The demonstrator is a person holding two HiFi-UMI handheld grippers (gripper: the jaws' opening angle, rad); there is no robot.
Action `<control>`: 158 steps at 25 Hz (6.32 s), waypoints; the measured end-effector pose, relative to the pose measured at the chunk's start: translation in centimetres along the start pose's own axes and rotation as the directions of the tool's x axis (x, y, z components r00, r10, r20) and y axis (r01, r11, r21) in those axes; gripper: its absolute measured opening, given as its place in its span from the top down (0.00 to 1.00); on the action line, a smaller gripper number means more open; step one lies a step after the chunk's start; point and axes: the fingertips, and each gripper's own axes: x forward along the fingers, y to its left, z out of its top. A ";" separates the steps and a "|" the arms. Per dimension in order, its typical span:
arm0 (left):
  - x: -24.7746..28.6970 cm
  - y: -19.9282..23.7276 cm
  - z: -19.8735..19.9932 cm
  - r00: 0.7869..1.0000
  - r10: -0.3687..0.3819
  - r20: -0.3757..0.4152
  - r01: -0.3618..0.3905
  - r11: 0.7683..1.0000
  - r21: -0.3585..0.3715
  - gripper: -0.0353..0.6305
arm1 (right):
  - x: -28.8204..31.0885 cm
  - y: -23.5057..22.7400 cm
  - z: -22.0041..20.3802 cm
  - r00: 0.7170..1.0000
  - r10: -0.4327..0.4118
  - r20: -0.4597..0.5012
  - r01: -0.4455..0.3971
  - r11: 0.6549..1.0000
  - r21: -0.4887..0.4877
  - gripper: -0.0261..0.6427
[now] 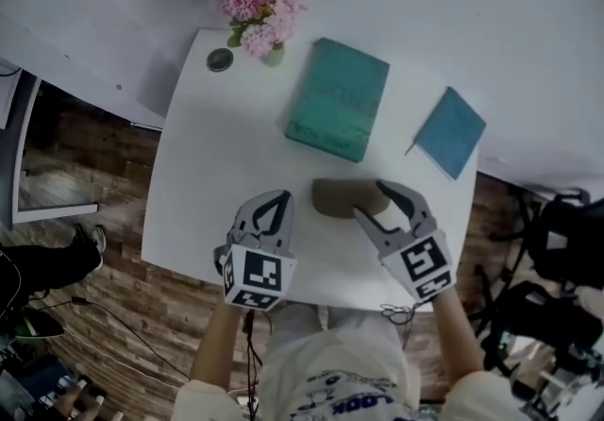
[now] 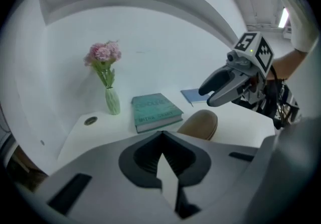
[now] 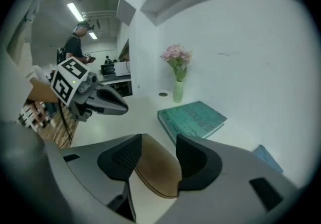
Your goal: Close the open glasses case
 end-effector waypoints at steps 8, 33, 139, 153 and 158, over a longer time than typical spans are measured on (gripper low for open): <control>3.7 0.1 -1.3 0.973 -0.216 -0.082 0.223 0.972 0.080 0.95 | 2.6 0.1 -2.8 0.933 0.272 -0.237 -0.308 0.942 -0.130 0.57; 7.8 -4.6 -3.4 0.619 -0.514 -0.593 0.781 0.329 0.531 0.75 | 3.9 2.3 -7.8 0.634 0.485 -0.602 -0.745 0.593 -0.307 0.51; 1.9 -10.8 -8.3 0.964 -0.104 -0.244 0.126 0.989 0.074 0.94 | 8.7 2.5 -4.5 0.996 0.070 -0.048 0.052 -0.059 0.997 0.49; 2.4 -10.7 -9.0 0.963 -0.143 -0.230 0.132 0.989 -0.064 0.94 | 9.3 3.0 -3.8 0.996 0.085 0.013 -0.006 -0.087 0.996 0.49; 2.3 -9.8 -9.1 0.965 -0.135 -0.225 0.110 0.987 -0.119 0.94 | 8.1 2.5 -2.7 0.987 0.136 0.086 -0.087 0.005 0.996 0.49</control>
